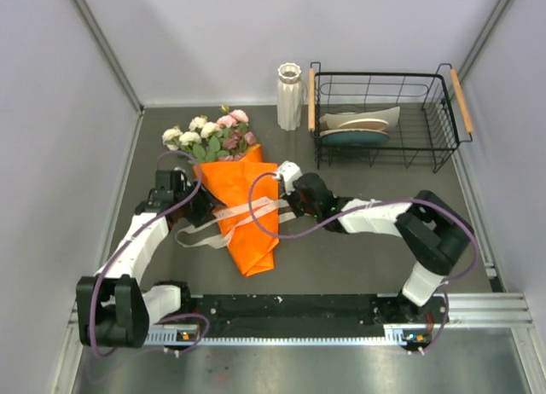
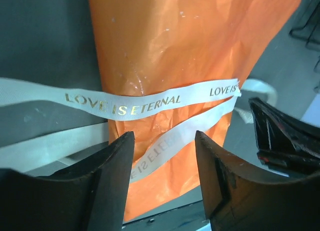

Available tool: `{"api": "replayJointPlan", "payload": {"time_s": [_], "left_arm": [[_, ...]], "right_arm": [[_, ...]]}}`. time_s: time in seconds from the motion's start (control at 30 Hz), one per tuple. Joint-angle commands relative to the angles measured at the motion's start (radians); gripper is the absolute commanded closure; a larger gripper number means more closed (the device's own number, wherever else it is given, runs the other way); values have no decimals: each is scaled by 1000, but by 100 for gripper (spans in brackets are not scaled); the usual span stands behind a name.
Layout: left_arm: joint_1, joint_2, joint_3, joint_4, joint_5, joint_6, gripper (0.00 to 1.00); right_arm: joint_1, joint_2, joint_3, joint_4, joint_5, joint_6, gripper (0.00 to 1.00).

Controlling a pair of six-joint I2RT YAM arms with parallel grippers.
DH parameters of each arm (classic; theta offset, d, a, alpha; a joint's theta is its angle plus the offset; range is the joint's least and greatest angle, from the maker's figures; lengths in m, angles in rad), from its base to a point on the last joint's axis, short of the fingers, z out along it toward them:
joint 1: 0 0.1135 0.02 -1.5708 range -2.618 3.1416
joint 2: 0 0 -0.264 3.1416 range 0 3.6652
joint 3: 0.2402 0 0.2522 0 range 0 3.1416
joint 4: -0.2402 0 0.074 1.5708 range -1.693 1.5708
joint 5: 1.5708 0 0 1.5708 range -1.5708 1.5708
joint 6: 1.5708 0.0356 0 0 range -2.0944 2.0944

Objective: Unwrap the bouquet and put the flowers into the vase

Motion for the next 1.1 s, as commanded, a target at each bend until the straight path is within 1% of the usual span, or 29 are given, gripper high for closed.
{"api": "replayJointPlan", "payload": {"time_s": [0.0,0.03,0.07,0.1,0.13,0.17,0.2,0.23,0.27,0.3,0.33,0.37,0.4,0.43,0.47,0.5,0.53,0.57,0.63,0.67,0.77,0.8,0.87,0.9,0.93,1.0,1.03,1.07], "left_arm": [[17,-126,-114,102,-60,-306,39],[18,-157,-188,125,-86,-422,37],[21,-216,-217,147,-136,-475,34],[22,-244,-246,186,-161,-515,31],[23,-267,-272,194,-178,-555,28],[23,-306,-273,199,-219,-554,27],[23,-320,-264,164,-242,-534,26],[23,-329,-250,132,-265,-520,21],[23,-332,-216,101,-291,-510,17],[25,-329,-204,57,-334,-513,12],[35,-326,-191,-20,-369,-526,6],[55,-324,-194,-43,-383,-548,3],[61,-326,-210,-39,-374,-578,3],[84,-326,-228,14,-356,-594,4],[98,-315,-248,45,-319,-617,5],[115,-306,-297,75,-286,-678,7],[152,-291,-318,116,-215,-704,9],[166,-245,-341,201,-183,-729,14],[184,-190,-372,288,-114,-790,19],[186,-132,-371,328,-101,-808,22],[187,-23,-362,380,-83,-870,23],[186,2,-369,430,-74,-914,25],[186,80,-392,510,-29,-948,29],[186,108,-392,556,-17,-965,40],[187,155,-397,578,-5,-967,47],[193,180,-414,645,21,-968,62],[198,179,-426,659,29,-964,79],[202,167,-441,664,25,-939,88]], "right_arm": [[-75,-214,-101,52,351,215,100],[-121,-252,-118,30,410,311,100],[-144,-287,-134,1,443,351,100],[-175,-359,-170,-13,442,376,100],[-218,-391,-189,-16,429,387,100],[-230,-419,-217,-10,404,370,100],[-233,-460,-226,2,305,283,100],[-234,-467,-232,39,219,232,100],[-230,-464,-231,54,120,185,85],[-224,-438,-222,56,-31,130,75],[-209,-415,-211,42,-57,111,66],[-180,-395,-188,42,-60,94,49],[-160,-375,-180,48,-63,77,43],[-145,-337,-174,58,-69,34,39],[-108,-323,-165,74,-69,16,31],[-93,-305,-159,81,-59,-16,29],[-80,-277,-152,90,-55,-27,27],[-71,-265,-139,91,-57,-35,25],[-56,-245,-123,88,-100,-52,25],[-53,-223,-117,93,-114,-58,25],[-36,-186,-108,91,-126,-87,25],[-31,-179,-105,96,-120,-99,25],[-25,-163,-93,96,-103,-109,25],[-22,-147,-90,102,-101,-119,25],[-25,-140,-88,107,-103,-127,25],[-23,-113,-88,128,-117,-159,25],[-23,-104,-93,153,-126,-173,25],[-23,-99,-109,168,-153,-196,25]]}}
